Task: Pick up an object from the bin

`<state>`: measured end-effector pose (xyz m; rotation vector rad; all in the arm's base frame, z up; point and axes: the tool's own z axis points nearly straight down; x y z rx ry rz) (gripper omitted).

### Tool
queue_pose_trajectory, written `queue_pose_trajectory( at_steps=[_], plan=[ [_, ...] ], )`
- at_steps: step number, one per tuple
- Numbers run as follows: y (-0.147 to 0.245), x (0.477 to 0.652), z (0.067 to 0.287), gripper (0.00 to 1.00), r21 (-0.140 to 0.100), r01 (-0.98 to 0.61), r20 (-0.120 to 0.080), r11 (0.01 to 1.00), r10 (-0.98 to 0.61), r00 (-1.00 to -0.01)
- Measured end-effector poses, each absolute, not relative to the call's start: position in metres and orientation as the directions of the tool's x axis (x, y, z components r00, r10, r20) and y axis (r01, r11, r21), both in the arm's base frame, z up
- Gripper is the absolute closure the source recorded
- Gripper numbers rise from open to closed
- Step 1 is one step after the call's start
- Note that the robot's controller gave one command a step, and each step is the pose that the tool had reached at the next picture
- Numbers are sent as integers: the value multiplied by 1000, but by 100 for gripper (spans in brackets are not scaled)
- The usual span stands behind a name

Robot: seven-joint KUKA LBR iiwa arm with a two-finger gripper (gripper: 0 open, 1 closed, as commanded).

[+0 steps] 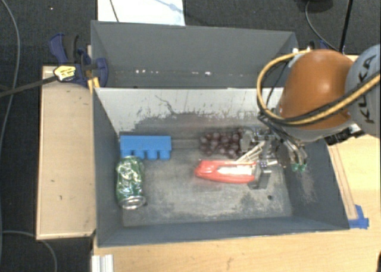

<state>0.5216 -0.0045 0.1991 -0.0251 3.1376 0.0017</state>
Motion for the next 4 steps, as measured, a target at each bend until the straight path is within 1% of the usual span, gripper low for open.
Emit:
queue_pose_trajectory(
  at_steps=[1, 2, 3, 4],
  plan=[
    [-7, 521, 192, 0, 1, 20, -6, 1000, 20, -1000],
    [23, 533, 197, 0, 0, -79, -1, 997, -79, -997],
    [6, 515, 154, 0, 0, -96, -10, 995, -96, -995],
    [9, 518, 138, 0, -1, -98, -4, 995, -98, -995]
  ],
)
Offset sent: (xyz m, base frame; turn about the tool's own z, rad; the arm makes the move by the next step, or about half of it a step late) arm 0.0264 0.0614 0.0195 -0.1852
